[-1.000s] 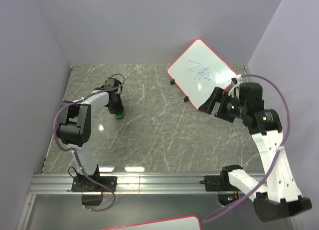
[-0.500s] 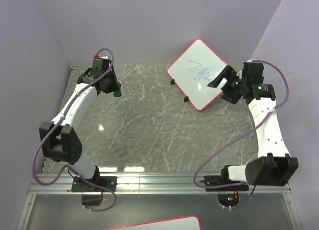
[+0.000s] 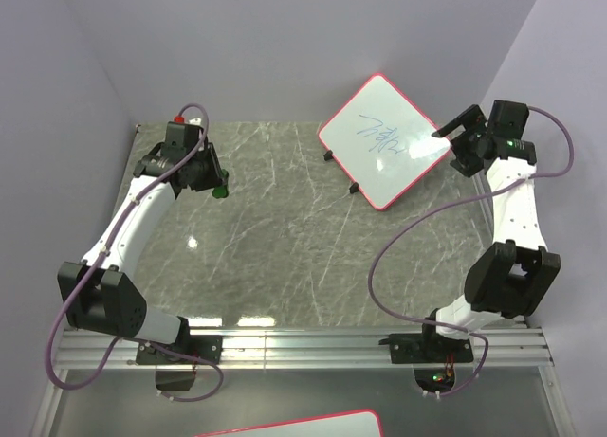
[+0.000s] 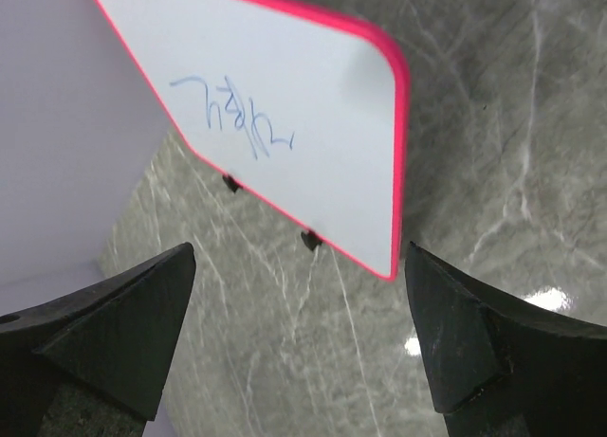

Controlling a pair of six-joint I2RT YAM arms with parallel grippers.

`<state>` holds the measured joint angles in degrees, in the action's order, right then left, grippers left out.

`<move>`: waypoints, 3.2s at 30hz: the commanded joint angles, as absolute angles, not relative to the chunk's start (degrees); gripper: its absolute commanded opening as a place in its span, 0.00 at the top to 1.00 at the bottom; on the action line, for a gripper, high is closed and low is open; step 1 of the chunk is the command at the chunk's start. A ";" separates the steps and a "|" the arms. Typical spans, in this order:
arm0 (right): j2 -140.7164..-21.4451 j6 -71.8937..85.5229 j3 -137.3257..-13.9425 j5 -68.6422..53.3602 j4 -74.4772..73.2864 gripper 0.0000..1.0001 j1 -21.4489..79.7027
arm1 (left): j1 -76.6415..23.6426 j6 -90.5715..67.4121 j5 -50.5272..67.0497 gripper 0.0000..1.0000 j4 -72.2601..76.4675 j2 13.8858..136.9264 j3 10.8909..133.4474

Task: Erase the whiteboard

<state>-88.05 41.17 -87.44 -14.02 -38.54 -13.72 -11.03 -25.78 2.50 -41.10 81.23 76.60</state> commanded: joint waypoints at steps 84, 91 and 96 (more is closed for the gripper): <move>-89.65 36.65 -47.73 -38.50 15.56 1.00 4.20 | -11.42 -37.62 2.99 1.00 -50.89 57.92 63.90; -87.89 37.62 -47.81 -38.67 13.89 1.00 12.82 | -11.43 -37.88 1.93 1.00 -49.66 55.55 61.35; -86.31 38.14 -47.90 -40.07 12.75 1.00 15.29 | -11.34 -38.14 2.11 1.00 -48.08 55.11 59.15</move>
